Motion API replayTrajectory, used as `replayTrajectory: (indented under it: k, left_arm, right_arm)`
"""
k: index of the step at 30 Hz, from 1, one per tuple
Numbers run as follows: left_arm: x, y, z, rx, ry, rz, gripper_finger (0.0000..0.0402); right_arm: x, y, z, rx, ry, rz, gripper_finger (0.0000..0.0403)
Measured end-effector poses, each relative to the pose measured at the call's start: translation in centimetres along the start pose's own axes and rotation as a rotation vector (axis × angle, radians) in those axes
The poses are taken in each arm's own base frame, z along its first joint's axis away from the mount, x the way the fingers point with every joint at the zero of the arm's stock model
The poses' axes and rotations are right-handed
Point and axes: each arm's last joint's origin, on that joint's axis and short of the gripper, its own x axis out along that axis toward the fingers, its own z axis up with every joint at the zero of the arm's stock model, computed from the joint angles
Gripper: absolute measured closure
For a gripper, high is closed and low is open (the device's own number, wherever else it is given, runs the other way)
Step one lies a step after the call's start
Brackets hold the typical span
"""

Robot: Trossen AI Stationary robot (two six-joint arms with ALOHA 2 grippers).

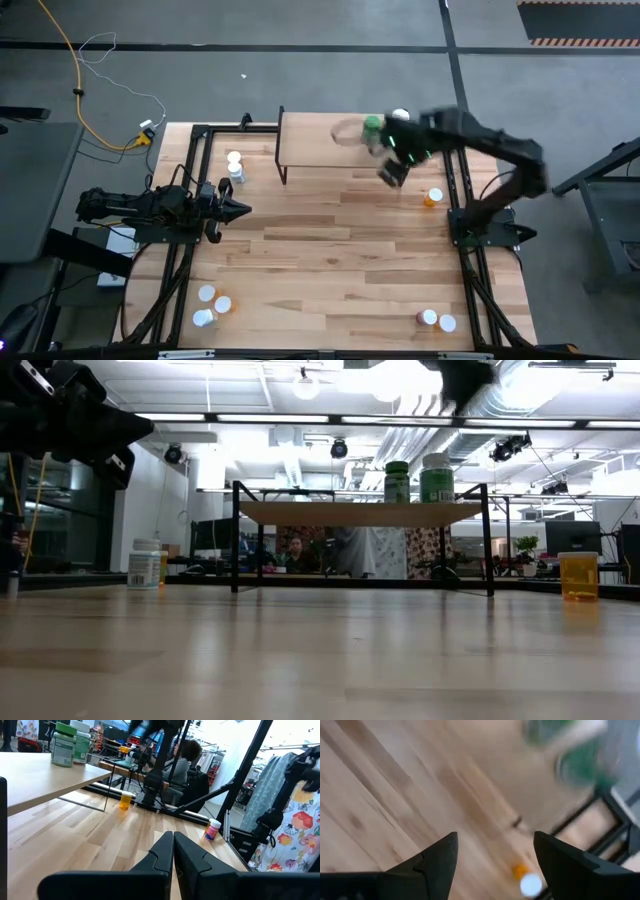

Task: Pick and place medicine bottles onto shelf by color
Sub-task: Put the blue pill bottle on the shelf

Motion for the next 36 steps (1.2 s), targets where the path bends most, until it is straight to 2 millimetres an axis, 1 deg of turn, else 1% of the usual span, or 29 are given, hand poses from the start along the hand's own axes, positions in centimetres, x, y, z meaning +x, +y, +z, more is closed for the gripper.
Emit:
replayTrajectory:
  k: [3,6,8,11,14,17,19,21,24,27,33,36]
  left_arm:
    - [0.0,0.0,0.0,0.0,-0.001,0.002,0.0398]
    - [0.0,0.1,0.0,0.0,-0.007,0.022,0.0398]
    - [0.0,0.1,0.1,0.0,-0.017,0.047,0.0398]
    - [0.0,0.2,0.1,-0.001,-0.029,0.069,0.0398]
    - [0.0,0.2,0.1,-0.001,-0.029,0.071,0.0398]
    - [0.0,0.2,0.1,-0.001,-0.03,0.071,0.0398]
    - [0.0,0.2,0.1,-0.001,-0.03,0.071,0.0398]
    - [0.0,0.2,0.1,-0.001,-0.029,0.07,0.0398]
    - [0.0,0.2,0.1,-0.001,-0.028,0.064,0.0398]
    - [0.0,0.2,0.1,-0.001,-0.028,0.065,0.0398]
    - [0.0,0.1,0.7,0.042,-0.093,0.077,0.0398]
    - [-0.1,0.0,1.0,0.011,-0.121,0.066,0.0398]
  right_arm:
    - [2.0,0.2,-5.5,0.001,-0.08,0.077,0.0153]
    - [4.1,0.5,-9.7,0.006,-0.26,0.254,0.0153]
    - [5.6,0.7,-11.7,-0.002,-0.395,0.384,0.0153]
    - [7.6,1.2,-13.4,-0.045,-0.65,0.526,0.0153]
    - [9.4,1.3,-14.4,-0.113,-0.881,0.56,0.0153]
    - [10.9,1.3,-14.9,-0.139,-1.049,0.548,0.0153]
    - [11.5,1.1,-15.2,-0.134,-1.131,0.542,0.0153]
    - [11.6,1.0,-15.4,-0.108,-1.202,0.562,0.0153]
    - [11.6,0.8,-15.6,-0.079,-1.259,0.6,0.0153]
    - [11.5,0.9,-15.6,-0.084,-1.268,0.617,0.0153]
    - [11.5,0.9,-15.6,-0.165,-1.293,0.564,0.0153]
    - [11.5,0.9,-15.6,-0.18,-1.298,0.555,0.0153]
